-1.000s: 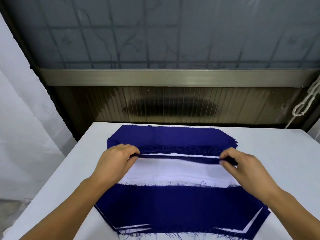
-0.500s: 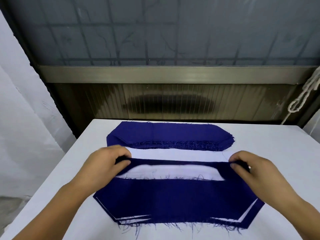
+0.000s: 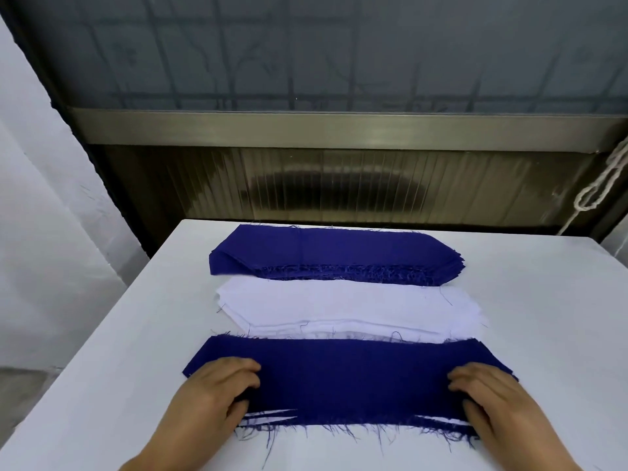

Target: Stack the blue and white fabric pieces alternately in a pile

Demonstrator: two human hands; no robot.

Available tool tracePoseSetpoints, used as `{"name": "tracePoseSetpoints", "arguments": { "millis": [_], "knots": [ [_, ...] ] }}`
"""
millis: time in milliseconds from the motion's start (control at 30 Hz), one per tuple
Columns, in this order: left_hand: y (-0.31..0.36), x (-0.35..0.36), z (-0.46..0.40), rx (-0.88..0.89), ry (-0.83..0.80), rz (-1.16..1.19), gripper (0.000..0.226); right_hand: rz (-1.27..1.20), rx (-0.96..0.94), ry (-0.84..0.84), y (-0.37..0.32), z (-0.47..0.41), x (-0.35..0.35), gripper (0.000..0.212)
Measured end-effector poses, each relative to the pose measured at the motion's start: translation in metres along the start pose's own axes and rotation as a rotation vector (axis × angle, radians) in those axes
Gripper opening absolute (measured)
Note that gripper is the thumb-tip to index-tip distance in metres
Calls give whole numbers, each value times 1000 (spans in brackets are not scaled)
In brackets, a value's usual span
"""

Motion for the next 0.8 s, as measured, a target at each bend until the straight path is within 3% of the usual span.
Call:
{"name": "tracePoseSetpoints", "arguments": {
  "millis": [100,333,433,533,633,800],
  "knots": [
    [-1,1,-1,7,-6,-1,22,-28,20,28,-2,-3,1,63],
    [0,2,-3,-24,-52,5,17,-69,62,-10,1,5,1,62],
    [5,-1,-7,-38,-79,-15,12,-87,67,-57,2,2,-5,54],
    [10,0,-15,-77,-116,-29,27,-86,109,-129,-5,-9,-11,40],
    [19,10,-32,-87,-148,-15,26,-77,127,-180,-17,-23,-2,8],
    [42,39,-57,-72,-109,-21,15,-57,229,-286,-37,-41,28,4]
  ]
}}
Point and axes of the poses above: each hand's wrist, its own z-axis away from the middle knuckle, its own x-axis out of the palm, y = z × x, the point moved 1 cm from there along -z, towards the middle knuckle, and after that the axes turned 9 degrees about y, right-handed, at the moved point
